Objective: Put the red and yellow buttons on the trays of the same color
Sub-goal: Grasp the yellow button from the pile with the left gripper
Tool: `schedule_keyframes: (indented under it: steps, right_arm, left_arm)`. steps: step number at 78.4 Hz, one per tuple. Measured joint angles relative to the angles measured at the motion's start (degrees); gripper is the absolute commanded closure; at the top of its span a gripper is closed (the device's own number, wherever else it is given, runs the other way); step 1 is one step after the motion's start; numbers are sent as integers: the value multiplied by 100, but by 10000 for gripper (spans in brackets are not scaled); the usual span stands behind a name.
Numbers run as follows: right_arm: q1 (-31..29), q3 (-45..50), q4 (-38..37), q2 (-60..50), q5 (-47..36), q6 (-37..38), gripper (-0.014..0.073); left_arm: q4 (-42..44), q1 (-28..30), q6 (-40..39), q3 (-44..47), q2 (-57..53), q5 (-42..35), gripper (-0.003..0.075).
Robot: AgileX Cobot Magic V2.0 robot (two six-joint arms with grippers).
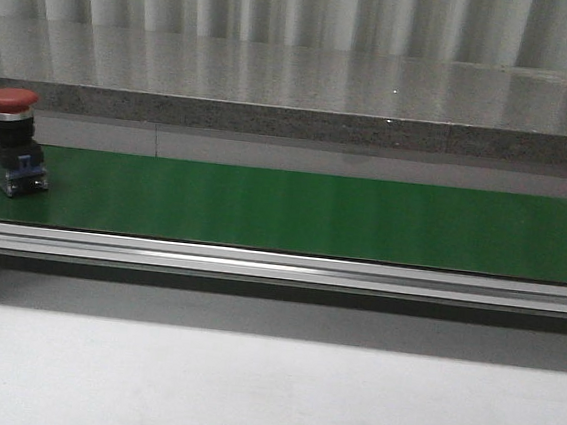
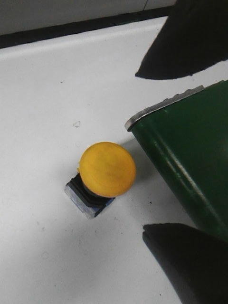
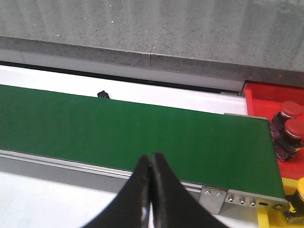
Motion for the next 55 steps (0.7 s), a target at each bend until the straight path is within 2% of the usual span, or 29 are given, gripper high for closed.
schedule_keyframes:
  steps: [43,47,55]
  right_arm:
    - [0,0,0,0,0,0,660]
    - [0,0,0,0,0,0,660]
    - [0,0,0,0,0,0,660]
  left_arm:
    - [-14,59,-100,0,863,-450,140]
    - [-14,59,-100,0,883,-483,166]
    - [-14,59,-100,0,883,-540,273]
